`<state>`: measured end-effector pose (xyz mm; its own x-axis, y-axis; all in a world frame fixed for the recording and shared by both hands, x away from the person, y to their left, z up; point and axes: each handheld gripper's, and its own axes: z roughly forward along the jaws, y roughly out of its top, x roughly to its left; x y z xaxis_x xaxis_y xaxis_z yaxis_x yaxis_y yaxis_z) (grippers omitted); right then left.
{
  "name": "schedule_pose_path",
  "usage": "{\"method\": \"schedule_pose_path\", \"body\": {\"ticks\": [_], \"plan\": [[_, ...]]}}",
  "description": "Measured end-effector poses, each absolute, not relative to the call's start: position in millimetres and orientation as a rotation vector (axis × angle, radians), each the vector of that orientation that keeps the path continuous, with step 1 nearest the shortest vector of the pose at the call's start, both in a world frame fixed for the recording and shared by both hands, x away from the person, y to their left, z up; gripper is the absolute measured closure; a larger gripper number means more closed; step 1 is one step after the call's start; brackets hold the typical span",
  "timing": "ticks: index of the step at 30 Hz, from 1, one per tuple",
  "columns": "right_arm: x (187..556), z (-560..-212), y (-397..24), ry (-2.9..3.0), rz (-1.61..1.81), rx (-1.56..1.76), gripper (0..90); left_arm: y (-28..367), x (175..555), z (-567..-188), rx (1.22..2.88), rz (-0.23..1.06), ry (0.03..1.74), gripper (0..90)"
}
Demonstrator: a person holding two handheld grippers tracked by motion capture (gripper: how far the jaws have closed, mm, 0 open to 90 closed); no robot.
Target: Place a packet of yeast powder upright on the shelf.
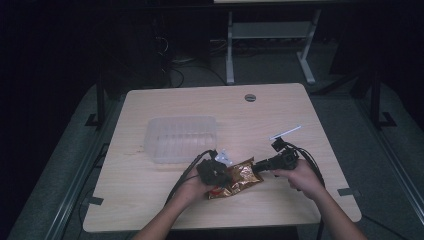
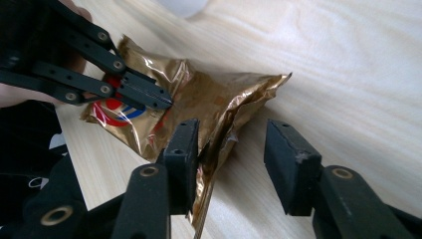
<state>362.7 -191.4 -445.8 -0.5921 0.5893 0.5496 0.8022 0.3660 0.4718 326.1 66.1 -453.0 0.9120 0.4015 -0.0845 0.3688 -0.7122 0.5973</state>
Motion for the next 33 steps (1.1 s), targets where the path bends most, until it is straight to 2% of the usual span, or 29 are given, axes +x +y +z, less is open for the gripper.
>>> {"method": "schedule_pose_path", "body": {"ticks": [4, 11, 19, 28, 33], "plan": [[366, -453, -187, -2.312, -1.020, -1.218, 56.8, 66, 326, -453, 2.437, 0.073, 0.543, 90.0], [367, -458, -185, -2.279, -1.024, -1.176, 79.3, 67, 326, -453, 2.444, 0.076, 0.532, 90.0], [366, -458, -186, -2.301, -1.043, -1.139, 88.9, 67, 326, -453, 2.443, 0.081, 0.528, 90.0], [365, -455, -189, -2.325, -1.097, -1.085, 90.0, 72, 326, -449, 2.401, 0.053, 0.538, 89.6], [363, -448, -192, -2.279, -1.167, -1.056, 90.0, 80, 322, -441, 2.375, 0.054, 0.538, 82.1]]}}
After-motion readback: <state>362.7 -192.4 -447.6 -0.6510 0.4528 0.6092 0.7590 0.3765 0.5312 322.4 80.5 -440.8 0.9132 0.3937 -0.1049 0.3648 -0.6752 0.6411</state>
